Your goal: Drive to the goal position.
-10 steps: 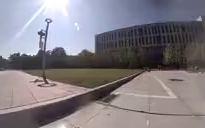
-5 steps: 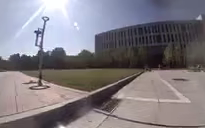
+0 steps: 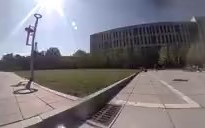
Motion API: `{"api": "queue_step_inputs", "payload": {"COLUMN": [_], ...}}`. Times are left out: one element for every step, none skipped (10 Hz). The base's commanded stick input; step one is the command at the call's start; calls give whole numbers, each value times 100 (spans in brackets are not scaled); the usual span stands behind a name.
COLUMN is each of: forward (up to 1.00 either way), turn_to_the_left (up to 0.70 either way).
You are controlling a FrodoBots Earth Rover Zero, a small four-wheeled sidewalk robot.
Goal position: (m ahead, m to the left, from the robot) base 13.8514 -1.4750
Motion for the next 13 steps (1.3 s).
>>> {"api": "queue_step_inputs", "payload": {"forward": [70,70,70,70,70,70,70,70,70,70,70,70,70], "turn_to_the_left": [-26,-21,-17,0,-7,-15,-22,-29,-33,-33,-33,-33,-33]}}
